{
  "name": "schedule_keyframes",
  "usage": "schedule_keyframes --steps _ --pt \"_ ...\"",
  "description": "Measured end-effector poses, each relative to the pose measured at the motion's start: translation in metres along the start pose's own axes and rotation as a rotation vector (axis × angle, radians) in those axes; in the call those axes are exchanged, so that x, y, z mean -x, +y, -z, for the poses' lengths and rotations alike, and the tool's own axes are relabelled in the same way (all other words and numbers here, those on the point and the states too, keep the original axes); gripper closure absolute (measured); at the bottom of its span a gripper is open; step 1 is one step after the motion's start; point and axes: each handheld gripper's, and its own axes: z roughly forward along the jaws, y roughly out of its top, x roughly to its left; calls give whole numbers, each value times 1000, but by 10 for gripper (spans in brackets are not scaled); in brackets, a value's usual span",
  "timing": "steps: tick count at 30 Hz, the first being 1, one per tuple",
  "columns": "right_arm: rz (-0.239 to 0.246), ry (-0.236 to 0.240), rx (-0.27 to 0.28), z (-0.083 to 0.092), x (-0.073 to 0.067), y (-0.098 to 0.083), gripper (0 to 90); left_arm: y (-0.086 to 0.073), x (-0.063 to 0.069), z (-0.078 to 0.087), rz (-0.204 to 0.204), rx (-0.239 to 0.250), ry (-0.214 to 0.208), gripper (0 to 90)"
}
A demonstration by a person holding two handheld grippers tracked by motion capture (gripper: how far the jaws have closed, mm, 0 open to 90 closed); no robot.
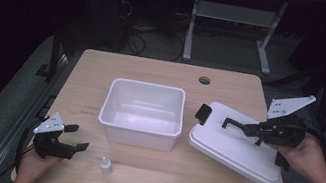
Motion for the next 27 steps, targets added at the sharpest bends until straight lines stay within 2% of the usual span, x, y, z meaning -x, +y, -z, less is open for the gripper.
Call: schedule_keyframes --steps 13,27 --pt "-28 20 -8 -18 -4 -21 840 0 1 0 -1 1 -1 187" --pt "-53 50 -27 -50 -8 -43 839 -1 1 2 -4 2 5 188"
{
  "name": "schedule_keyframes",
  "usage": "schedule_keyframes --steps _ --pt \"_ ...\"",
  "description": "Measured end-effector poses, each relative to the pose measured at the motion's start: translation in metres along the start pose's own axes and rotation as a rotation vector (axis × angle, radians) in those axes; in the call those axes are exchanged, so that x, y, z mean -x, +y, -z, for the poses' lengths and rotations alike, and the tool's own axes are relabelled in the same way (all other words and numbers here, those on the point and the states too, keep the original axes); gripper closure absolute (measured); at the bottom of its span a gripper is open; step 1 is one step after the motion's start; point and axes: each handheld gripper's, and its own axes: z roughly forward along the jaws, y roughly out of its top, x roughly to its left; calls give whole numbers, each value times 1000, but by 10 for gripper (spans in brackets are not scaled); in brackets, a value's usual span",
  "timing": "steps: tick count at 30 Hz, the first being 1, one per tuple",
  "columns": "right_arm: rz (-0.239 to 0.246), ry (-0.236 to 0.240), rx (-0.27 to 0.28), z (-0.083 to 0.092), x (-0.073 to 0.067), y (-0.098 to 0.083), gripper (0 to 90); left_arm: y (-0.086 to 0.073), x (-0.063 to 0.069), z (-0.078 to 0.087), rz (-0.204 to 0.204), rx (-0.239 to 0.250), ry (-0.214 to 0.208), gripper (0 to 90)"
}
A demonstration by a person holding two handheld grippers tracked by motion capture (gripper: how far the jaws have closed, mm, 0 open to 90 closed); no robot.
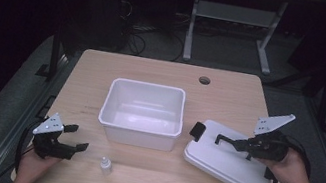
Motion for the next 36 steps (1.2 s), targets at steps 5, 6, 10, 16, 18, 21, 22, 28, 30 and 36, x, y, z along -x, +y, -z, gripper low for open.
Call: schedule_keyframes --steps 5,6,10,16,18,21,22,28,30,36 --pt "-14 10 0 -9 0 -6 838 0 1 1 -5 2 1 198" --pt "-14 10 0 -9 0 -6 838 0 1 1 -3 3 1 198" --pt "-18 19 -9 -17 1 -10 838 0 1 1 -3 3 0 198" --pt "-32 30 -21 -26 1 -16 839 0 1 0 -2 2 0 197" --pt "-35 31 -26 -28 0 -17 838 0 1 1 -3 0 0 197" --pt "-43 32 -23 -30 0 -19 838 0 1 1 -2 1 0 198" --pt "-41 33 -22 -31 0 -20 838 0 1 1 -2 2 0 198" --pt "-47 36 -22 -35 1 -23 838 0 1 0 -5 -1 -3 198" --pt "-54 34 -26 -35 0 -24 838 0 2 0 -6 -4 -2 198" --pt "-53 28 -42 -37 -2 -25 834 0 2 -1 -7 -6 -4 198"
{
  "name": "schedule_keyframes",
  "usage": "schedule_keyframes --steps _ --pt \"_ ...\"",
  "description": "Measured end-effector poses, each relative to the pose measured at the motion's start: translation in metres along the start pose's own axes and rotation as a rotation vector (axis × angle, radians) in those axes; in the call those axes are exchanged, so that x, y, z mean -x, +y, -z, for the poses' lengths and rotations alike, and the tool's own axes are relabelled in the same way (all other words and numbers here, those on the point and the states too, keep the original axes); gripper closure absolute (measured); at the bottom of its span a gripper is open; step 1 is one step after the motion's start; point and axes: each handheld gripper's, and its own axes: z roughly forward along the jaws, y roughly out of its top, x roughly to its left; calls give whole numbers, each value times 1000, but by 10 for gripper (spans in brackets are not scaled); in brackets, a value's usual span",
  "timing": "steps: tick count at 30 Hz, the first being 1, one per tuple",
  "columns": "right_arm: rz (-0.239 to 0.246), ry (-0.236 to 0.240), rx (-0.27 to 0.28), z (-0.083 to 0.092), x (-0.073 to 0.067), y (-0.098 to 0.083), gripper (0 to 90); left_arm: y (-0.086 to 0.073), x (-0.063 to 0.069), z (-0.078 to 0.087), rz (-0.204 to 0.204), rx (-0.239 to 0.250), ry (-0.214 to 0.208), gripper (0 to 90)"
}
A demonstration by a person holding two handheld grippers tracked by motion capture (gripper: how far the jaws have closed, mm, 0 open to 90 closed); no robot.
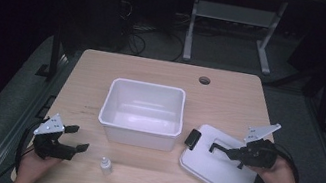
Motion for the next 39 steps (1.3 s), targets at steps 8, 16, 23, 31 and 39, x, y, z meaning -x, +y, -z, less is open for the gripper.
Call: schedule_keyframes --steps 8,16,23,31,39 --pt "-9 -3 8 -1 -2 -3 831 0 1 -1 -2 -1 -4 198" --pt "-11 -4 32 3 -4 -3 802 0 1 -1 -1 -10 -9 203" --pt "-17 -12 56 7 -10 -3 732 0 3 0 -1 -11 -19 213" --pt "3 -36 101 16 -22 2 663 7 8 3 -31 -19 -41 223" --pt "22 -41 113 20 -35 5 611 15 16 12 -71 -31 -64 223"
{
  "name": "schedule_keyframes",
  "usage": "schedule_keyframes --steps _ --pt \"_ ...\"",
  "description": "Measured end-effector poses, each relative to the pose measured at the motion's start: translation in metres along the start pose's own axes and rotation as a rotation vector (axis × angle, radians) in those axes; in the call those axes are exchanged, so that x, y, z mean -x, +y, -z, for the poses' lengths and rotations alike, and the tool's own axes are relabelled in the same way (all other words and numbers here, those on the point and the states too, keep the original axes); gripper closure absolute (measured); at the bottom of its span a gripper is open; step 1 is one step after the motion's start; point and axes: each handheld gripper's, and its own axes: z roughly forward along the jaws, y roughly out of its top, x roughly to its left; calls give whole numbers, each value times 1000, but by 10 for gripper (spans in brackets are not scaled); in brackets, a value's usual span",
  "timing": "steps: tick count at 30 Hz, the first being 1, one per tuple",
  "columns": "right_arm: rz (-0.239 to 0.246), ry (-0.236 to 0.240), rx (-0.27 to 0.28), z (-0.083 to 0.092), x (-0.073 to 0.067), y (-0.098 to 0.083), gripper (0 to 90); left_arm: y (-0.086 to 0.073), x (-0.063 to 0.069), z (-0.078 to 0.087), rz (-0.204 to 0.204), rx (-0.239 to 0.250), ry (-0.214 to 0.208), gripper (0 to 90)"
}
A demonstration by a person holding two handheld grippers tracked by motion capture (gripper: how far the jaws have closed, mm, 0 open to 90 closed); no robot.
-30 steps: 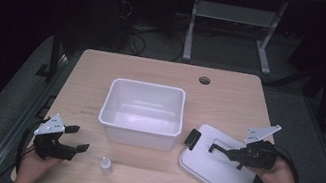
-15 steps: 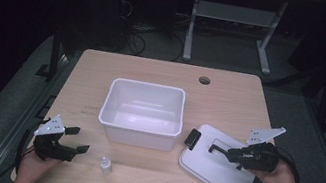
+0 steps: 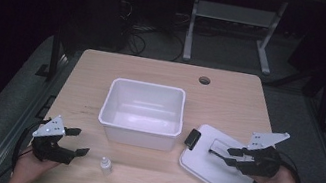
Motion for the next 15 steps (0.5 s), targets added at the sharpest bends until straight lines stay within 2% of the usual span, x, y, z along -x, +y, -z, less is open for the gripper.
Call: schedule_keyframes --steps 7,15 --pt "18 -1 5 -5 -13 0 585 5 9 6 -31 -14 -33 223" --pt "12 24 -7 -17 -24 -2 537 7 20 8 -67 -30 -78 227"
